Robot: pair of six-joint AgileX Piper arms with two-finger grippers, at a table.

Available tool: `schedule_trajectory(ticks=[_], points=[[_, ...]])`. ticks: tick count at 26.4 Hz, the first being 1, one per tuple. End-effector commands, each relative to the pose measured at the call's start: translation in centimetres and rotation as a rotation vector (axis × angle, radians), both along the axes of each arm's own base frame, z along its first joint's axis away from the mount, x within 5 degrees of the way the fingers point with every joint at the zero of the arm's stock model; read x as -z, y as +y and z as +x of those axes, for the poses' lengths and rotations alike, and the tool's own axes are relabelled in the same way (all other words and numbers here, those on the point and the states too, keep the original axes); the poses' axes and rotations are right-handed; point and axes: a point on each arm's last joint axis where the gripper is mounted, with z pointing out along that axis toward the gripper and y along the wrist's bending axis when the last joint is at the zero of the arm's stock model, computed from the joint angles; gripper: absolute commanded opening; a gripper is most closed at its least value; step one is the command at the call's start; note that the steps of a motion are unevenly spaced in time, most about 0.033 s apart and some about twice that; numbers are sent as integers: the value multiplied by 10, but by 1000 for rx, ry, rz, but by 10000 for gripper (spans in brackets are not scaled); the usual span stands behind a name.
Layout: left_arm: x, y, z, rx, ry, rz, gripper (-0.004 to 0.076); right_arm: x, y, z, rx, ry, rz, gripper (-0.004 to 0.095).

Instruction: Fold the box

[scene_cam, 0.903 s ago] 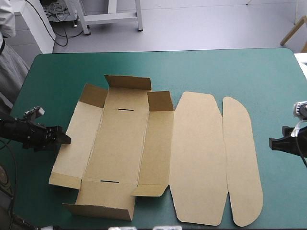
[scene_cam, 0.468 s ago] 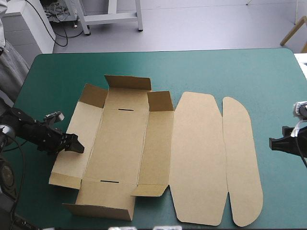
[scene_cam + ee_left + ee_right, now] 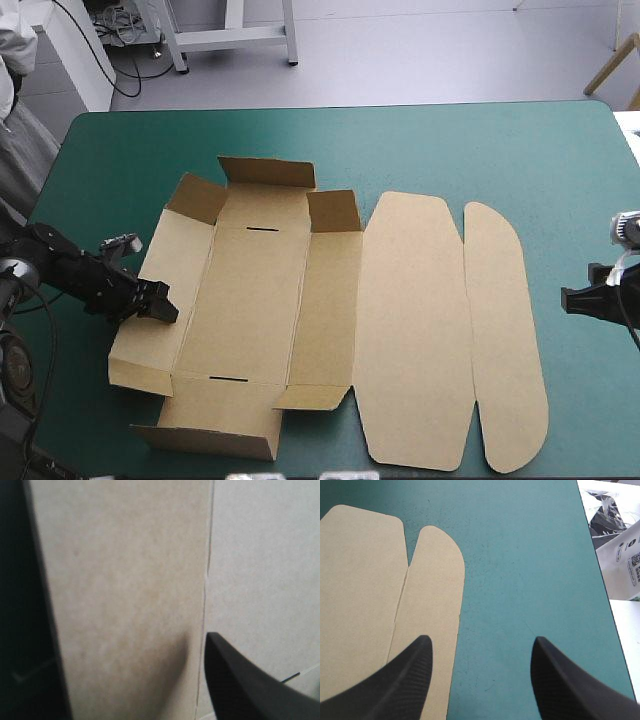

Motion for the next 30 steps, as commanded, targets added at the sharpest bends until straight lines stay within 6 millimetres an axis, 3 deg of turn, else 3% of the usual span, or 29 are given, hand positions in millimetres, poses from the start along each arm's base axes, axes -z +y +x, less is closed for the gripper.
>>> schedule_trajectory(ticks=[1, 5, 7, 15, 22, 26, 30], points=[[-16, -10, -7, 27, 28, -86, 237, -11, -1, 1, 6, -86, -19, 529], [-16, -10, -7, 28, 27, -86, 41, -11, -1, 1, 6, -86, -19, 529], [-16, -10, -7, 42, 19, -86, -9, -11, -1, 1, 5, -86, -18, 529], [-18, -15, -3, 17, -5, -115, -9, -11, -1, 1, 12, -85, -5, 523], [-30, -34, 1, 152, -77, -78, -9, -11, -1, 1, 15, -86, 0, 452], [-76, -67, 22, 303, -239, 26, -9, -12, -1, 1, 15, -93, -1, 386], [-142, -108, 40, 446, -480, 189, -9, -12, -1, 1, 8, -95, -10, 386]])
